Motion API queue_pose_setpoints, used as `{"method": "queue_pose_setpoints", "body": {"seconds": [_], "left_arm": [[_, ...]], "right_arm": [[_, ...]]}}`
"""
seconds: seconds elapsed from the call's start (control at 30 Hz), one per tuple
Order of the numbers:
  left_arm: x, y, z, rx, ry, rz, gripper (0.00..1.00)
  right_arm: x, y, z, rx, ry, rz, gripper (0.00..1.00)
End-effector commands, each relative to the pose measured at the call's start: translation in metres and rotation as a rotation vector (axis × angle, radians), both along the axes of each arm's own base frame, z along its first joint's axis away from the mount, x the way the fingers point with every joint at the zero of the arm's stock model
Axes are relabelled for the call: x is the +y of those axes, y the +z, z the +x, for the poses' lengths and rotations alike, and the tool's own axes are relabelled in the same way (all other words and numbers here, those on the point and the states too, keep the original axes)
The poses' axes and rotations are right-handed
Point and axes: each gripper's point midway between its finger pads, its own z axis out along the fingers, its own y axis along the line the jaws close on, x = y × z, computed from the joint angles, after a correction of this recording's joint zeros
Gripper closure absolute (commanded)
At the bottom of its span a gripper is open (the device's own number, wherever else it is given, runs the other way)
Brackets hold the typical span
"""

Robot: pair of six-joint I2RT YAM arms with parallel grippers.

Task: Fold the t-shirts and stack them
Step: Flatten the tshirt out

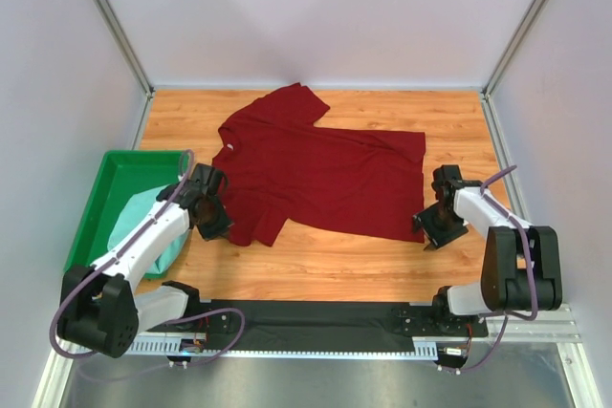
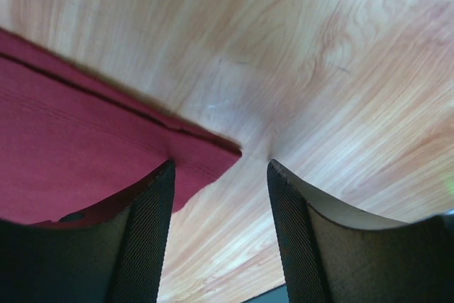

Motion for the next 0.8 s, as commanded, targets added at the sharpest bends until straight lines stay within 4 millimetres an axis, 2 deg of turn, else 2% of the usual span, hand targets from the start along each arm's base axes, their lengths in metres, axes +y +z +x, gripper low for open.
{"method": "queue_pose_setpoints", "body": {"seconds": [0.0, 0.1, 0.27, 0.37, 0.5, 0.53, 0.57, 0.6, 0.63, 0.67, 0.7, 0.73, 0.77], "left_arm": [[0.005, 0.020, 0.006, -0.065, -0.029, 0.024, 1.00], [0.006, 0.026, 0.008, -0.079, -0.035, 0.031, 1.00], [0.008, 0.038, 0.012, -0.124, -0.039, 0.041, 1.00], [0.009, 0.050, 0.016, -0.159, -0.041, 0.043, 1.00], [0.010, 0.075, 0.024, -0.244, -0.054, 0.043, 1.00], [0.009, 0.092, 0.030, -0.287, -0.057, 0.039, 1.00], [0.009, 0.104, 0.035, -0.324, -0.067, 0.037, 1.00], [0.009, 0.116, 0.040, -0.360, -0.087, 0.046, 1.00], [0.011, 0.142, 0.050, -0.435, -0.082, 0.054, 1.00], [0.013, 0.157, 0.055, -0.478, -0.103, 0.074, 1.00], [0.015, 0.189, 0.068, -0.574, -0.095, 0.088, 1.00], [0.017, 0.206, 0.074, -0.624, -0.093, 0.103, 1.00], [0.019, 0.224, 0.080, -0.675, -0.117, 0.127, 1.00]], "right_arm": [[-0.015, -0.005, 0.016, -0.042, -0.053, -0.050, 0.45], [-0.014, -0.008, 0.022, -0.037, -0.047, -0.045, 0.46], [-0.009, -0.019, 0.016, 0.027, -0.068, -0.017, 0.54], [-0.009, -0.022, 0.014, 0.032, -0.088, -0.017, 0.67], [-0.011, -0.017, 0.022, 0.013, -0.036, -0.030, 1.00], [-0.011, -0.013, 0.020, 0.029, -0.019, -0.033, 1.00], [-0.011, 0.000, 0.032, 0.000, 0.007, -0.041, 1.00], [-0.014, 0.011, 0.031, -0.005, 0.036, -0.060, 1.00], [-0.016, 0.023, 0.037, -0.035, 0.052, -0.075, 1.00], [-0.013, 0.040, 0.049, -0.087, 0.092, -0.101, 1.00], [-0.015, 0.061, 0.053, -0.145, 0.132, -0.119, 1.00], [-0.016, 0.075, 0.059, -0.185, 0.155, -0.135, 0.99], [-0.018, 0.102, 0.076, -0.268, 0.172, -0.157, 1.00]]}}
